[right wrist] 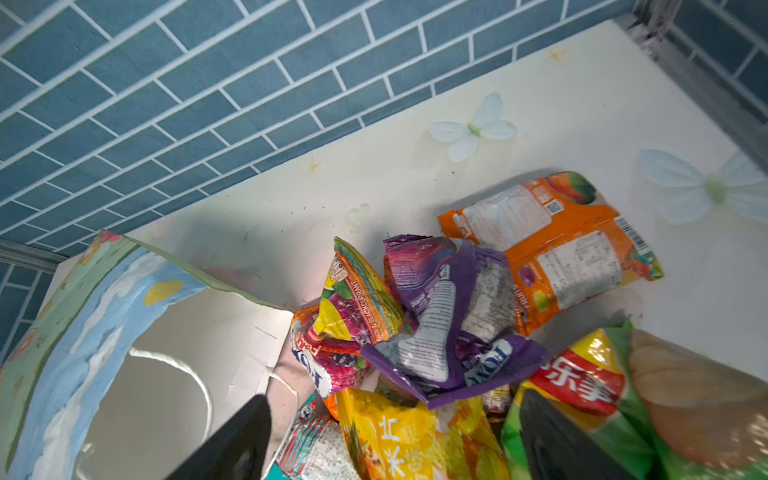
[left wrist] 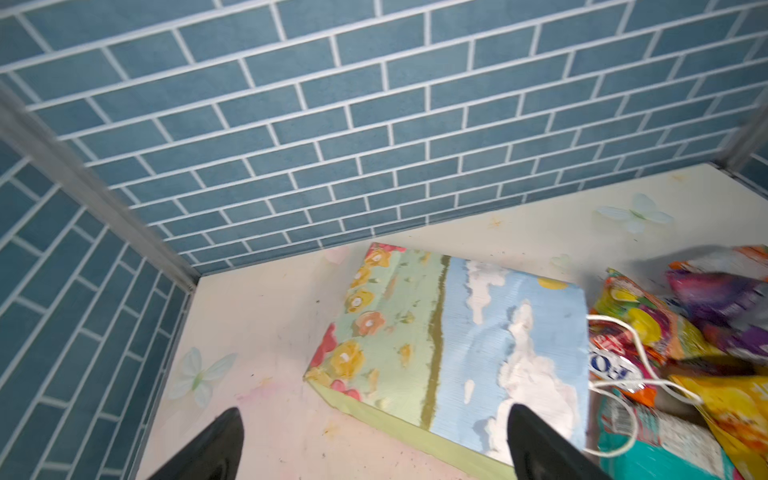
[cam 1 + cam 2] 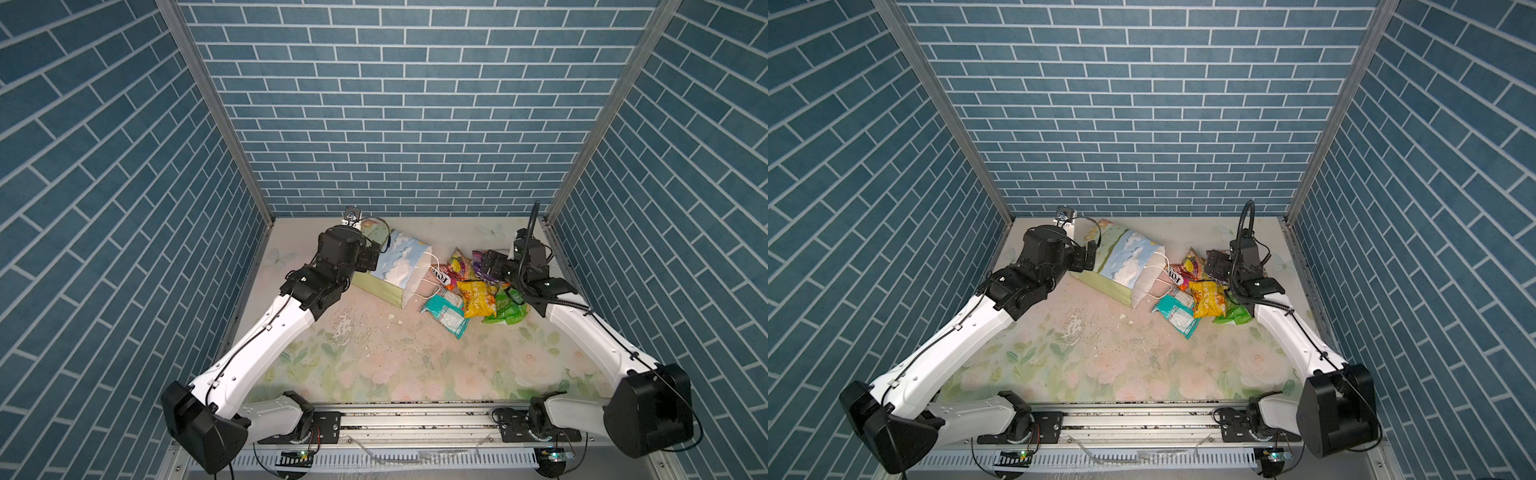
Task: Take the snacks out of the paper bag
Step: 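Release the purple packet and the bag, drawing both grippers back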
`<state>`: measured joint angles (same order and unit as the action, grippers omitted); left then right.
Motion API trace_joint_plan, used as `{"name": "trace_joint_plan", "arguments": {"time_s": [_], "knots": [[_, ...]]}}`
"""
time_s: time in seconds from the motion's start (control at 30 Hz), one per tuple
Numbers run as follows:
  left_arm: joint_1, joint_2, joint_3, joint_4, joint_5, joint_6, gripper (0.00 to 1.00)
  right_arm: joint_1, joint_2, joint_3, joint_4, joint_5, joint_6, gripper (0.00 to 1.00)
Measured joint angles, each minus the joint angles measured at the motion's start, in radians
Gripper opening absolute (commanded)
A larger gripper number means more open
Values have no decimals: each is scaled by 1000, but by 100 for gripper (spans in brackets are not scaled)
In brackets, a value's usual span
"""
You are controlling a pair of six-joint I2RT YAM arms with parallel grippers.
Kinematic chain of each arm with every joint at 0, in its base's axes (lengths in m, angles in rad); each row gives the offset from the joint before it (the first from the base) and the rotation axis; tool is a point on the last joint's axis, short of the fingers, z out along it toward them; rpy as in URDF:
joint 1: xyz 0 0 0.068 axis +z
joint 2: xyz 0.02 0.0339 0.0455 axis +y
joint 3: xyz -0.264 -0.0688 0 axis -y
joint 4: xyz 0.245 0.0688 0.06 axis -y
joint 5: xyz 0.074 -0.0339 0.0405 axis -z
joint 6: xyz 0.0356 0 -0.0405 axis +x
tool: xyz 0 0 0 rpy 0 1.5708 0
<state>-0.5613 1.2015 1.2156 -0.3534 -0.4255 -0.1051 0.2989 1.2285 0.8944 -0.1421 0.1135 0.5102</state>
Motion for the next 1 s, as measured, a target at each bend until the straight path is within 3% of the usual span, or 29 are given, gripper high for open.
{"name": "trace_joint_plan", "arguments": {"time_s": [0.13,0.27,0.5,0.6,0.77,1.0], "knots": [[9,-148,-289,261,-29,9,100,0,-72,-150,142,83,-72,95],[50,-156,-497,433,-47,68,100,0,-136,-275,267,160,-175,94],[353,-159,-798,679,14,68,100,0,-297,-518,580,326,-333,94],[412,-139,-888,805,40,85,100,-10,-249,-571,684,380,-384,94],[417,0,-933,1015,92,130,100,-20,-60,-541,786,437,-443,94],[418,191,-1009,1332,95,182,100,-52,47,-549,914,458,-510,96]]}}
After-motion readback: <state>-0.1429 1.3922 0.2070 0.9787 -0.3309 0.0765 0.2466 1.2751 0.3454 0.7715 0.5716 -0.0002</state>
